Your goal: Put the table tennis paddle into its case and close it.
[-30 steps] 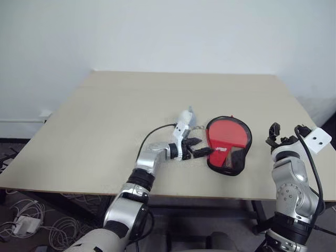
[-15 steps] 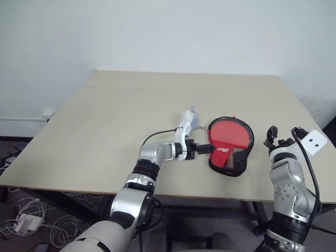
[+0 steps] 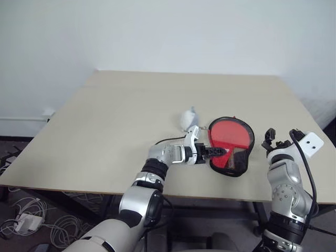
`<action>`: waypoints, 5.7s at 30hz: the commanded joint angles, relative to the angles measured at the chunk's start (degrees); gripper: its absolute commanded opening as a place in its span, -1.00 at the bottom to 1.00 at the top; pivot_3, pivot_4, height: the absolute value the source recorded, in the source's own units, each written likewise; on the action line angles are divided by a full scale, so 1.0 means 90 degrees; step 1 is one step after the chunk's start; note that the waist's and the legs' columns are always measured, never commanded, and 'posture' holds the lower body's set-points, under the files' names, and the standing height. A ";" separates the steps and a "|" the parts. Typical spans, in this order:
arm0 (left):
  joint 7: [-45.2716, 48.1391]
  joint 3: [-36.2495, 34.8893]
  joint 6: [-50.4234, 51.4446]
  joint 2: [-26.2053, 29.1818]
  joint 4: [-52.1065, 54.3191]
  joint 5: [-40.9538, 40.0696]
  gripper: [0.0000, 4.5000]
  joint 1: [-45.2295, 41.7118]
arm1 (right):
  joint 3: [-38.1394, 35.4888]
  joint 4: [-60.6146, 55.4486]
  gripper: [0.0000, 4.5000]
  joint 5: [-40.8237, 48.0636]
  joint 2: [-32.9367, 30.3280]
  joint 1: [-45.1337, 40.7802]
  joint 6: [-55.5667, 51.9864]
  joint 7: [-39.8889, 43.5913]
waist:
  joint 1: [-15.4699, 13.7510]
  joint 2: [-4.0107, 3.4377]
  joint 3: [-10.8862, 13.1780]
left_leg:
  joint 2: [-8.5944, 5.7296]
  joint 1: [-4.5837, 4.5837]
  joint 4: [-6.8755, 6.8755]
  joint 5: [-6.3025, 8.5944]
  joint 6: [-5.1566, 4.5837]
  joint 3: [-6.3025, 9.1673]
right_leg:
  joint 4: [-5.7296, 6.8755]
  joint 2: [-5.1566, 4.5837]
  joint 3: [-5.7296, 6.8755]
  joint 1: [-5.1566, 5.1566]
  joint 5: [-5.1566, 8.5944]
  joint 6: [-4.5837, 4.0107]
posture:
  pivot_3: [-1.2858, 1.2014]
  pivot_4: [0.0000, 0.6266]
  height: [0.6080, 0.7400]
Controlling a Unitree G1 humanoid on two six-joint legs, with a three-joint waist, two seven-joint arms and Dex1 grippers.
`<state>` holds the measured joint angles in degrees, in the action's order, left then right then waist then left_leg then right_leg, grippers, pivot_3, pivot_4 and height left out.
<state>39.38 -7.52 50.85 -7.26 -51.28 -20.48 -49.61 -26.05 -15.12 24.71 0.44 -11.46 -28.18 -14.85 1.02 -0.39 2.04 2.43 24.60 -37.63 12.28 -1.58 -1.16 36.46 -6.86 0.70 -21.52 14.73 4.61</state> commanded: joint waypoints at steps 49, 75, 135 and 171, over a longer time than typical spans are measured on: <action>-0.0440 0.1190 0.4628 0.2206 0.4347 -0.3115 -0.99 0.2103 | 0.0185 -0.0160 1.00 -0.0018 -0.0103 0.0052 0.0061 -0.0008 | 0.0186 -0.0010 0.0001 | 0.0001 -0.0007 0.0040 -0.0013 0.0018 0.0005 | 0.0025 0.0012 -0.0024 -0.0031 0.0010 -0.0022 | 0.03 -1.00 1.00; 0.2031 0.2033 0.1139 0.3920 0.5495 -0.2270 0.98 0.2340 | 0.0211 -0.0268 1.00 0.0080 -0.0368 -0.0057 -0.0078 0.0099 | 0.0187 -0.0015 0.0003 | 0.0005 -0.0008 0.0079 -0.0034 0.0053 -0.0013 | 0.0029 0.0017 -0.0040 -0.0061 0.0011 -0.0037 | 0.03 -1.00 1.00; 0.0913 0.3575 -0.4722 0.1754 0.2263 0.2280 0.98 0.2492 | 0.1785 0.6042 1.00 0.0464 -0.0970 -0.4910 -0.2138 0.3965 | 0.0035 0.0019 -0.0023 | 0.0006 -0.0073 0.0081 -0.0043 0.0039 -0.0012 | 0.0020 0.0025 -0.0036 0.0011 0.0009 -0.0034 | 0.03 -1.00 1.00; 0.0725 0.3579 -0.4558 0.1709 0.2348 0.2355 1.00 0.2488 | 0.2607 0.4841 -0.99 -0.1103 -0.0389 -0.4139 -0.0534 0.3829 | 0.0049 0.0026 -0.0028 | 0.0007 -0.0088 0.0080 -0.0042 0.0040 -0.0012 | 0.0025 0.0025 -0.0036 0.0018 0.0009 -0.0034 | 0.03 -1.00 1.00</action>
<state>47.27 23.45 6.66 6.80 -26.72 -2.94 -28.61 0.86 30.84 14.15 -3.13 -46.61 -38.20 22.08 1.47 -0.15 1.79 2.49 23.81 -36.91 11.90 -1.22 -1.27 36.68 -6.63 0.37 -21.37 14.81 4.30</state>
